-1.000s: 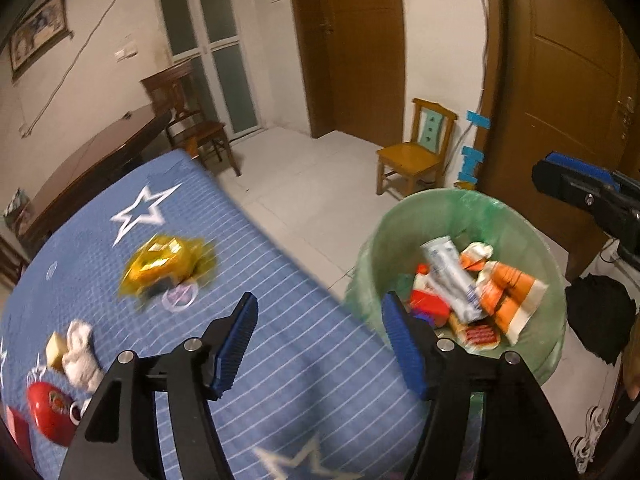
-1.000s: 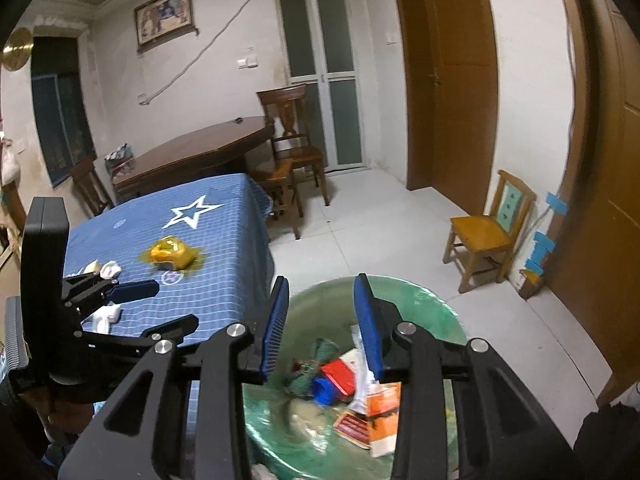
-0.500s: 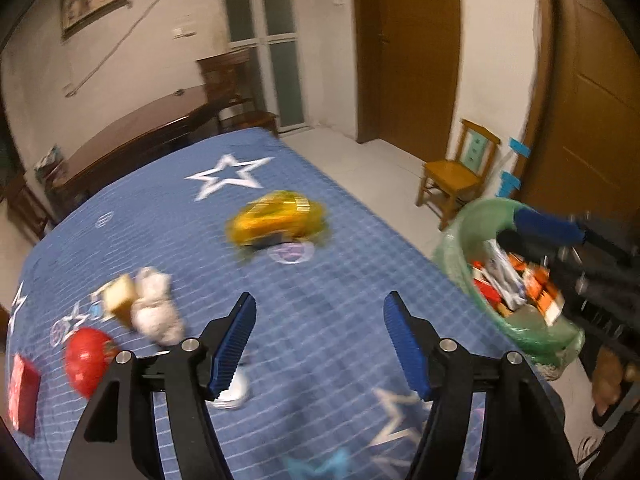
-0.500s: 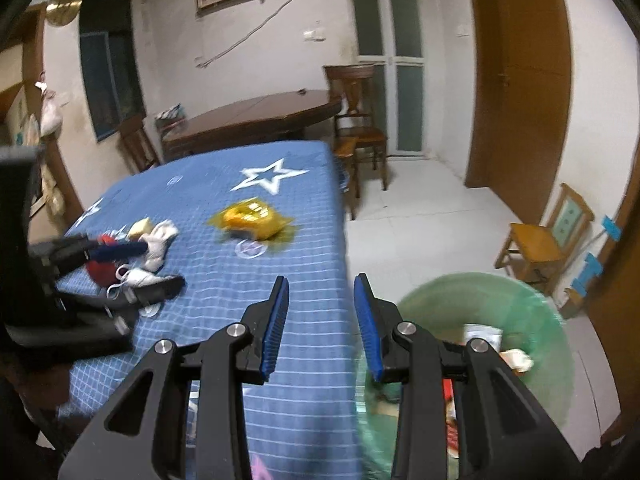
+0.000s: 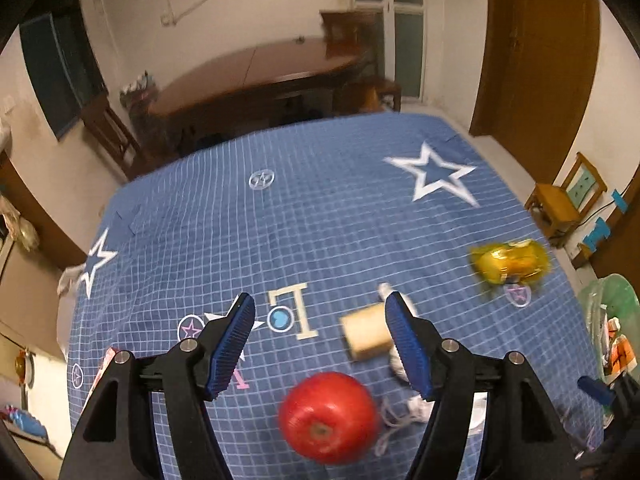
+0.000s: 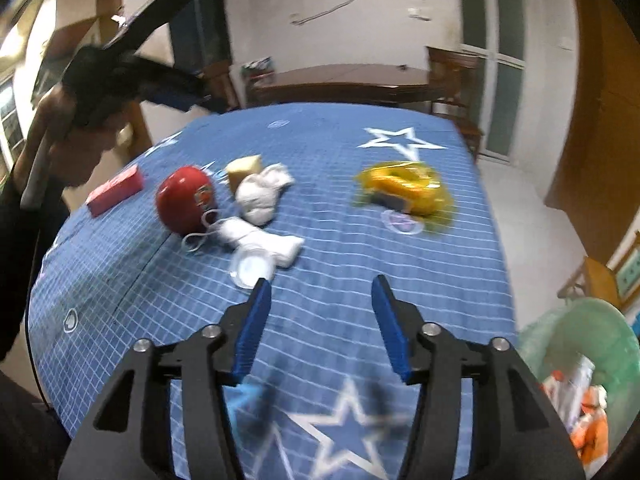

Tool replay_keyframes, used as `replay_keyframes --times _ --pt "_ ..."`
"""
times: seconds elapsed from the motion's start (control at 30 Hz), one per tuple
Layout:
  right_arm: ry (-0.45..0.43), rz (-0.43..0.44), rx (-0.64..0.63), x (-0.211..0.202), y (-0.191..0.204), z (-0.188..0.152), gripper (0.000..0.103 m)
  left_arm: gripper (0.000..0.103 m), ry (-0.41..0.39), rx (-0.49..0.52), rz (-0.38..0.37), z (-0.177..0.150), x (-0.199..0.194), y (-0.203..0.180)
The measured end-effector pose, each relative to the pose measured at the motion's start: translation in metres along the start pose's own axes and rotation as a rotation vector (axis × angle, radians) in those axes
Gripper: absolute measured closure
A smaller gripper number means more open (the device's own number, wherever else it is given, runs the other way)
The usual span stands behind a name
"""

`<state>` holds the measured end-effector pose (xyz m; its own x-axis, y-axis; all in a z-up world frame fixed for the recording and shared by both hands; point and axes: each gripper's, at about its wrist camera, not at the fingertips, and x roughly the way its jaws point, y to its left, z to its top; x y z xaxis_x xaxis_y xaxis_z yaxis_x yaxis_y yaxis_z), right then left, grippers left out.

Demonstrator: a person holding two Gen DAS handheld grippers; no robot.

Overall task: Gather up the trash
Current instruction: 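Move both tools back to the table toward the apple and remaining items, then grasp the beige sponge with left tool while right tool grasps the clear plastic lid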

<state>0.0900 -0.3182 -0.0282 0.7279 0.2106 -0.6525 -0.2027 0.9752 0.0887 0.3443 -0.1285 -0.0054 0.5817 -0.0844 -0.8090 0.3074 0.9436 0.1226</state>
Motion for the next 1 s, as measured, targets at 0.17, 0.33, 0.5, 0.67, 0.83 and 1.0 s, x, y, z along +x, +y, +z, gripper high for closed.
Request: replay_keyframes --times 0.17,0.33,0.5,0.67,0.83,1.0 --pt "0.056 0.076 -0.031 0.026 0.024 0.009 0.048 0.034 0.100 0.071 0.034 0.002 0.046 -0.015" --pt "0.089 0.069 -0.043 0.044 0.046 0.011 0.032 0.034 0.135 0.055 0.035 -0.002 0.075 -0.020" --pt "0.138 0.057 0.032 0.070 0.051 0.012 0.033 0.034 0.133 0.042 0.002 0.003 0.076 -0.022" --pt "0.153 0.068 0.096 0.081 0.045 0.011 0.050 0.034 0.113 0.062 -0.027 0.002 0.070 -0.030" --pt "0.148 0.086 0.095 0.083 0.047 0.011 0.065 0.050 0.159 0.094 -0.041 -0.008 0.084 -0.033" --pt "0.133 0.116 0.106 0.074 0.047 0.007 0.065 0.070 0.108 0.077 -0.049 -0.004 0.069 -0.030"
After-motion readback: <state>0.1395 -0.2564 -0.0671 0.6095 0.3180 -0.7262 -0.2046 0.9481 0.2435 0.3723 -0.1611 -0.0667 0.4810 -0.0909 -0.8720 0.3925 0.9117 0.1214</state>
